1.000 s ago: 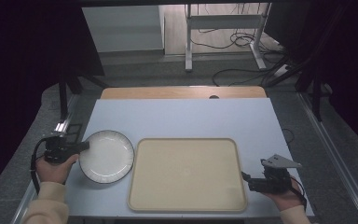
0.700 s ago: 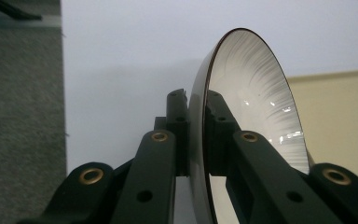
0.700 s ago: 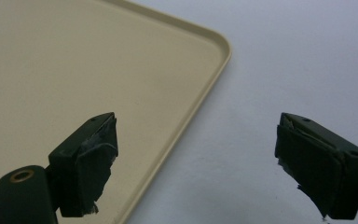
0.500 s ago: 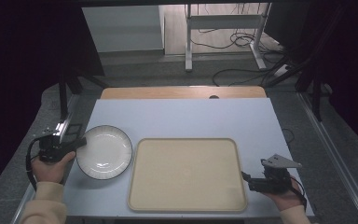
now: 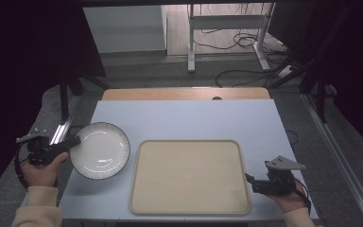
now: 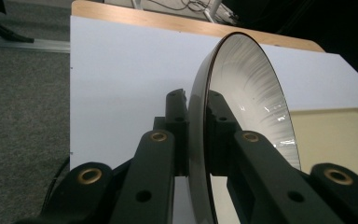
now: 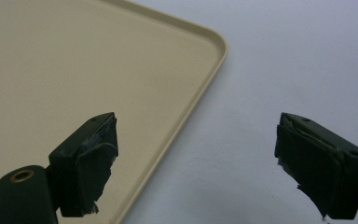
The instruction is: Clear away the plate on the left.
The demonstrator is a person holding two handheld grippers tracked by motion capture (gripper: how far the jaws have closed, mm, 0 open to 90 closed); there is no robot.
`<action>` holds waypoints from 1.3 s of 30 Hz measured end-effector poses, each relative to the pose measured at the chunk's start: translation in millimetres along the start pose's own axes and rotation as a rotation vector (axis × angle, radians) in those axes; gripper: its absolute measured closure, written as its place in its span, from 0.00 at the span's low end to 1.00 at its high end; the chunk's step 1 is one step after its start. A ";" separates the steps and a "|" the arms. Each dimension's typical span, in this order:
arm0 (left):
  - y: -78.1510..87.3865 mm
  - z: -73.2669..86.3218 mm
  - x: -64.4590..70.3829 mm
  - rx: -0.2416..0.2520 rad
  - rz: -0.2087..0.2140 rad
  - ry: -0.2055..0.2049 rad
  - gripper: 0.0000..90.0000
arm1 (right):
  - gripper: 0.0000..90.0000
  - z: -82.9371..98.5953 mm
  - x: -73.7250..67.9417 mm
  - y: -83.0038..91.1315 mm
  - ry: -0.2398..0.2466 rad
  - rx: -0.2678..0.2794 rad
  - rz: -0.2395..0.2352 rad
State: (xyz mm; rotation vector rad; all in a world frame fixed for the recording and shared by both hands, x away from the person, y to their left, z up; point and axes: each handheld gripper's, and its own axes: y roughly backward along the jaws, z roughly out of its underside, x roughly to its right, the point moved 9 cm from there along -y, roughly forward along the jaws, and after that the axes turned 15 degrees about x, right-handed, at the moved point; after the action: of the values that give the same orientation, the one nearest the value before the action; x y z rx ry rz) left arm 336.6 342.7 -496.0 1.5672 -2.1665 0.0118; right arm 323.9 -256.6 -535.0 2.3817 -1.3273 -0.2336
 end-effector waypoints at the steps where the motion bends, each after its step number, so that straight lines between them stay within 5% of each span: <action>1: 0.6 -0.8 0.2 0.003 -0.001 -0.002 0.92 | 0.15 0.0 0.5 0.1 0.000 0.000 0.003; 24: 4.3 -6.0 15.6 0.005 0.051 -0.012 0.91 | 0.16 1.1 1.5 -1.4 0.003 -0.004 0.007; 39: -4.2 -3.8 41.2 0.003 0.141 0.021 0.91 | 0.16 1.3 1.0 -1.8 0.005 -0.007 0.006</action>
State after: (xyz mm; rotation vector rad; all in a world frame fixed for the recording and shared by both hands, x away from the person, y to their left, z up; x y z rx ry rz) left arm 331.8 305.3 -478.5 1.4067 -2.2566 0.0761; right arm 325.4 -256.9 -536.9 2.3707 -1.3290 -0.2299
